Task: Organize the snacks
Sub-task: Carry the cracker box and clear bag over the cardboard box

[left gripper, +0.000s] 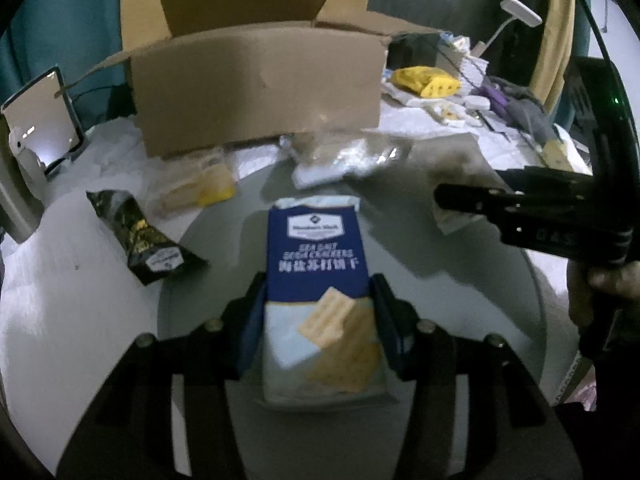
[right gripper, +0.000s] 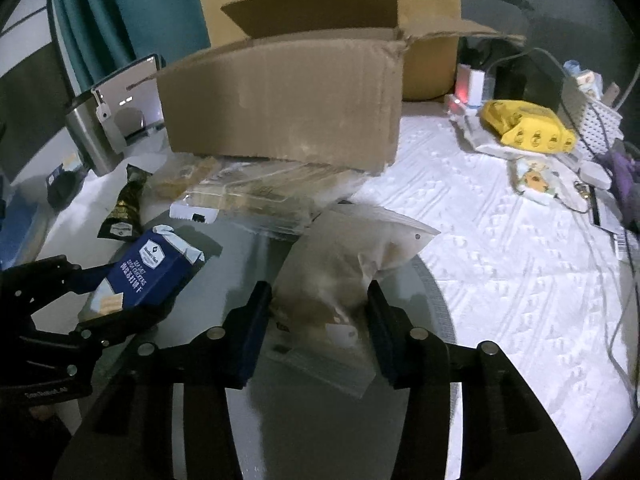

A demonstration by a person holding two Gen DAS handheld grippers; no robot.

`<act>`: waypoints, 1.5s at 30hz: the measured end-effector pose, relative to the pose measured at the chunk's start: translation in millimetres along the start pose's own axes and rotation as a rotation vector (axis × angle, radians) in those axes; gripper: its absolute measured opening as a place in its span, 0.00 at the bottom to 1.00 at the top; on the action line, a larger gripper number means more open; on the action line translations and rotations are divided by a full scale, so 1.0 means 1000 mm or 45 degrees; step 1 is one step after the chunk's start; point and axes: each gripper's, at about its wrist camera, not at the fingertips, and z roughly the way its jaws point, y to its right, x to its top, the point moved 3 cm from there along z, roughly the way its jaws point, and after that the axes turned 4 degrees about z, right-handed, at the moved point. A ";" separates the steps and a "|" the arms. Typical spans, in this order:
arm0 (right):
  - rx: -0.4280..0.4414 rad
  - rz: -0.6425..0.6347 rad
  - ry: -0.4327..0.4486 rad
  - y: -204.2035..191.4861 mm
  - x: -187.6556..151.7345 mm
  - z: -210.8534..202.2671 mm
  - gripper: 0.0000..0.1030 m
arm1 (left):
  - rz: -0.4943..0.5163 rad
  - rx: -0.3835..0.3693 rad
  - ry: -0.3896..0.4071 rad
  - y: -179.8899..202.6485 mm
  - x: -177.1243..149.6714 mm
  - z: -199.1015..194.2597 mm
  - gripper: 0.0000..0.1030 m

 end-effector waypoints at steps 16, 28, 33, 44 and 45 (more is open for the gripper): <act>0.024 -0.003 0.126 0.002 0.019 -0.038 0.48 | 0.020 0.043 0.118 -0.003 0.026 -0.036 0.50; 0.041 -0.048 0.216 -0.003 0.052 -0.050 0.48 | 0.042 0.104 0.203 -0.019 0.064 -0.049 0.50; 0.042 -0.060 0.247 -0.002 0.068 -0.050 0.48 | 0.041 0.124 0.234 -0.030 0.082 -0.050 0.50; 0.056 -0.091 0.273 -0.001 0.098 -0.039 0.48 | 0.015 0.139 0.281 -0.054 0.115 -0.044 0.50; 0.056 -0.093 0.274 -0.001 0.101 -0.037 0.48 | 0.015 0.143 0.282 -0.056 0.118 -0.042 0.50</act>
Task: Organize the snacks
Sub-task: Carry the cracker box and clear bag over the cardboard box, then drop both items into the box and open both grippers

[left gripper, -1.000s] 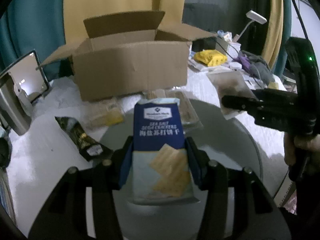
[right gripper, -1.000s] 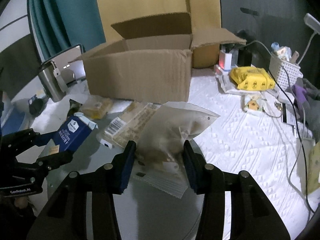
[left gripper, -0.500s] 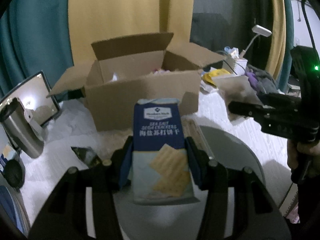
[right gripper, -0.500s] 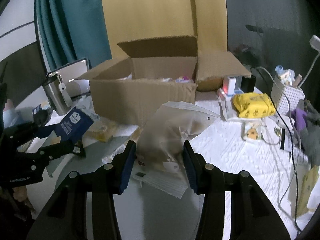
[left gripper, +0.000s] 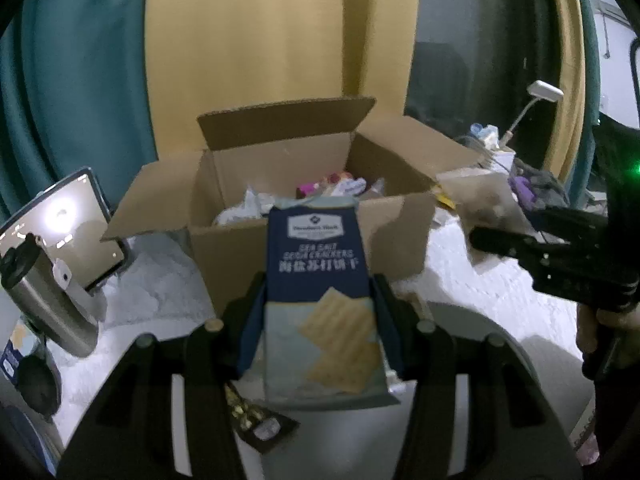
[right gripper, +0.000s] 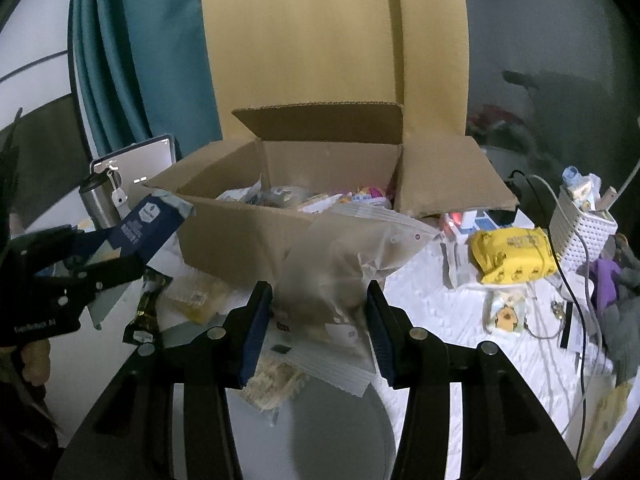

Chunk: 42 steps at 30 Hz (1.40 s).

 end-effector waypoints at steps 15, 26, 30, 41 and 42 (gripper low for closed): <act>-0.005 -0.035 0.010 0.009 0.038 0.039 0.48 | 0.002 0.010 0.055 -0.025 0.047 0.045 0.50; 0.008 -0.062 -0.008 0.011 0.069 0.083 0.48 | -0.068 -0.033 0.017 -0.049 0.074 0.104 0.50; 0.012 -0.081 -0.018 0.007 0.079 0.097 0.48 | -0.128 -0.053 -0.008 -0.063 0.077 0.126 0.51; 0.052 -0.126 -0.064 -0.016 0.116 0.151 0.48 | -0.229 -0.025 0.099 -0.099 0.082 0.121 0.81; 0.058 -0.123 -0.071 -0.020 0.119 0.157 0.48 | -0.221 -0.006 0.099 -0.103 0.081 0.118 0.81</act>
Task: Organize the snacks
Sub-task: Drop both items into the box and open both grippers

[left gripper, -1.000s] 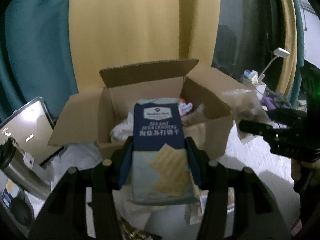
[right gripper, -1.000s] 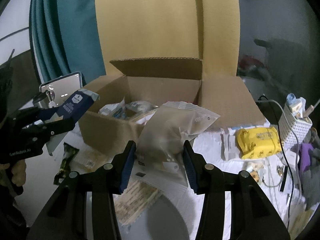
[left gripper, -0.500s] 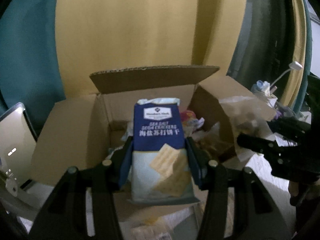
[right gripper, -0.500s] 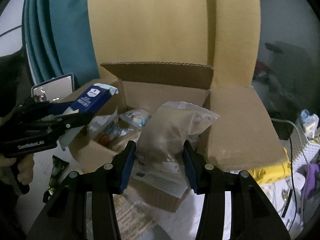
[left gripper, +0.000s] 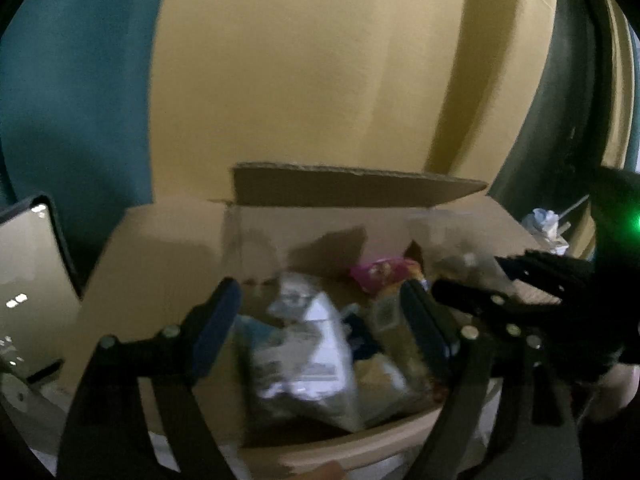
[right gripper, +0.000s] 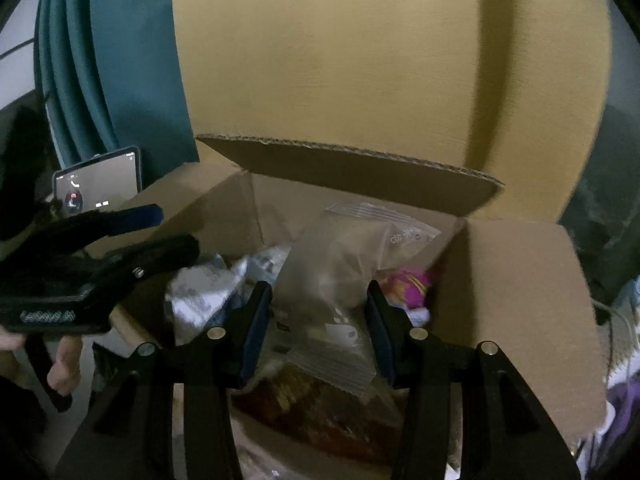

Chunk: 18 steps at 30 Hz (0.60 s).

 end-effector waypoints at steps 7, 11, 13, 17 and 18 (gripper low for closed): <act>-0.061 0.020 -0.056 -0.018 0.028 0.036 0.48 | -0.014 0.109 0.030 -0.034 -0.004 -0.023 0.81; -0.092 0.036 -0.040 -0.023 0.042 0.043 0.69 | -0.049 0.140 0.027 -0.053 -0.010 -0.035 0.81; -0.082 0.037 -0.019 -0.026 0.045 0.038 0.76 | -0.063 0.151 0.035 -0.060 -0.013 -0.043 0.81; -0.079 0.003 -0.013 -0.035 0.038 0.022 0.76 | -0.070 0.154 0.045 -0.062 -0.016 -0.055 0.81; -0.083 -0.005 -0.011 -0.037 0.035 0.016 0.76 | -0.067 0.155 0.045 -0.060 -0.017 -0.056 0.81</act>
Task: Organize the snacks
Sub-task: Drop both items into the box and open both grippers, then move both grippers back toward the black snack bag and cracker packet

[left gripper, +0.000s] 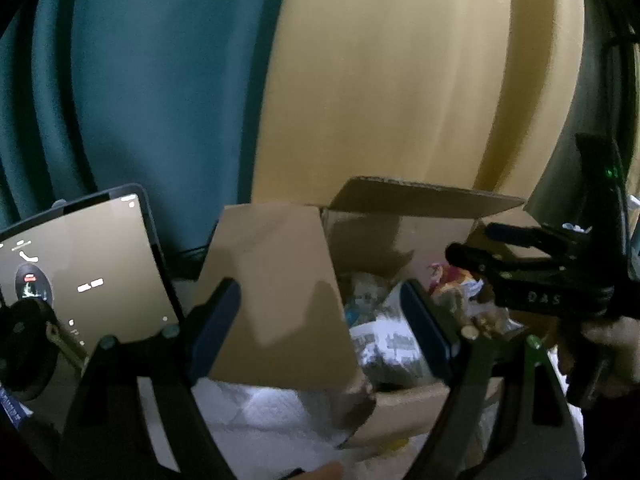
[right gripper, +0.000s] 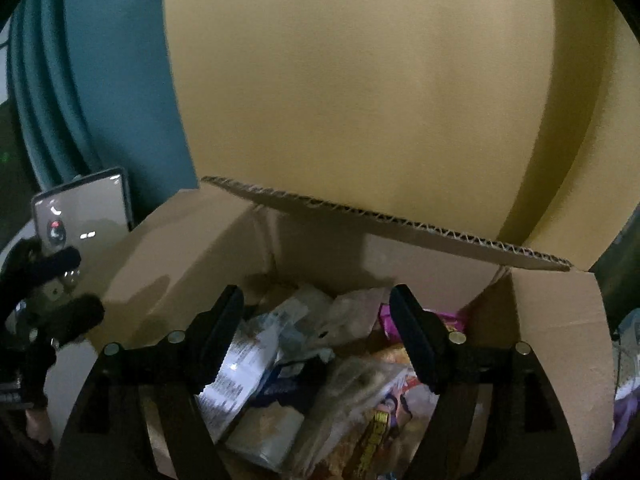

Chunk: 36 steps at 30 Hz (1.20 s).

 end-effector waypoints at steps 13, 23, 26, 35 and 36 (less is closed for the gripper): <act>-0.013 0.024 0.013 -0.003 -0.047 -0.064 0.76 | 0.014 -0.002 -0.004 0.023 -0.023 -0.044 0.81; -0.029 0.084 0.014 0.001 -0.086 -0.093 0.76 | 0.021 -0.013 -0.047 0.042 -0.055 -0.069 0.81; -0.032 0.110 -0.008 0.005 -0.102 -0.096 0.76 | 0.024 -0.015 -0.072 0.046 -0.067 -0.072 0.81; -0.040 0.192 -0.103 0.014 -0.151 -0.087 0.84 | 0.019 -0.020 -0.154 0.052 -0.101 -0.071 0.81; -0.042 0.204 -0.113 0.015 -0.156 -0.087 0.85 | 0.014 -0.022 -0.165 0.051 -0.105 -0.070 0.81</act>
